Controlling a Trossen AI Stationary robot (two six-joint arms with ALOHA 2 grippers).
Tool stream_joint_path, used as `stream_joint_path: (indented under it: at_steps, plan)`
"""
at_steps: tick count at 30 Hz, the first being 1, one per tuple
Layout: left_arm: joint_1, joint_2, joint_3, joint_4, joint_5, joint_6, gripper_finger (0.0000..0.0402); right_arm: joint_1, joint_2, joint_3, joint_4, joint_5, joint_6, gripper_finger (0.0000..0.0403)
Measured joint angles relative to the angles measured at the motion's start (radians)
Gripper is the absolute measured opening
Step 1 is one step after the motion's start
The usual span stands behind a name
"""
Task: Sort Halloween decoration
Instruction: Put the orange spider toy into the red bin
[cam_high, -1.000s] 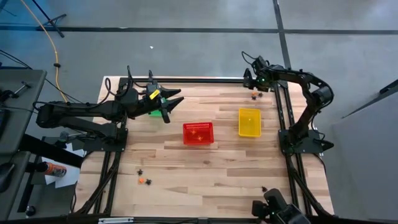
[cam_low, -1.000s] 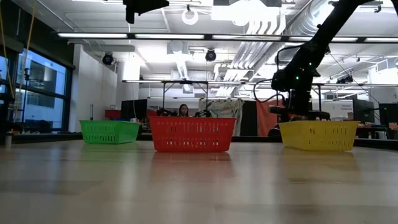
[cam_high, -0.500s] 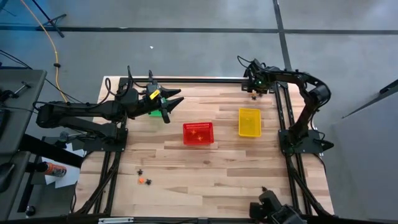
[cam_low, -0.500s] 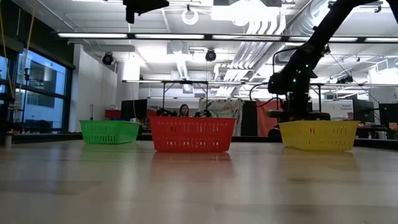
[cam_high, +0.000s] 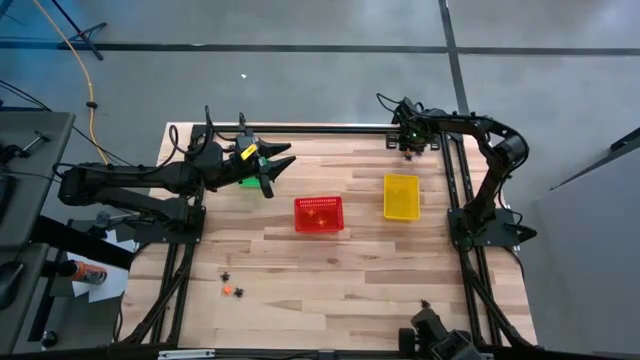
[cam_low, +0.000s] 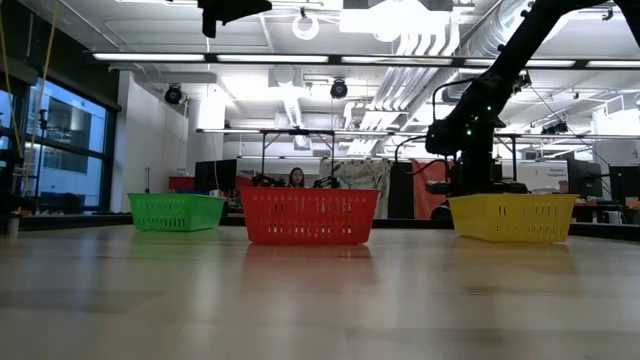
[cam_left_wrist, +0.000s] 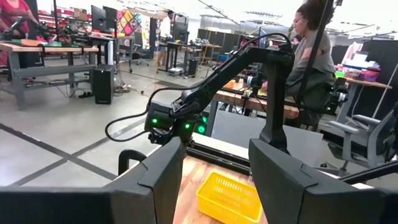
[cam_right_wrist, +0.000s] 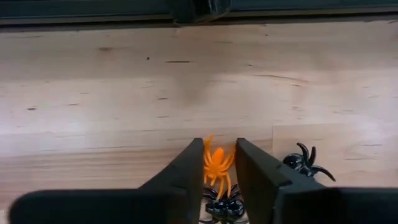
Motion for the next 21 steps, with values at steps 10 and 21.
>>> stream_joint_path:
  at_steps: [10, 21]
  plan:
    - [0.000, -0.005, 0.000, 0.001, 0.000, 0.000, 0.0172, 0.000, -0.007, -0.001, -0.006, -0.014, -0.059, 0.0004]
    - [-0.001, -0.048, 0.001, 0.001, -0.033, 0.061, 0.0172, 0.009, -0.151, -0.003, 0.034, -0.029, -0.149, 0.0000]
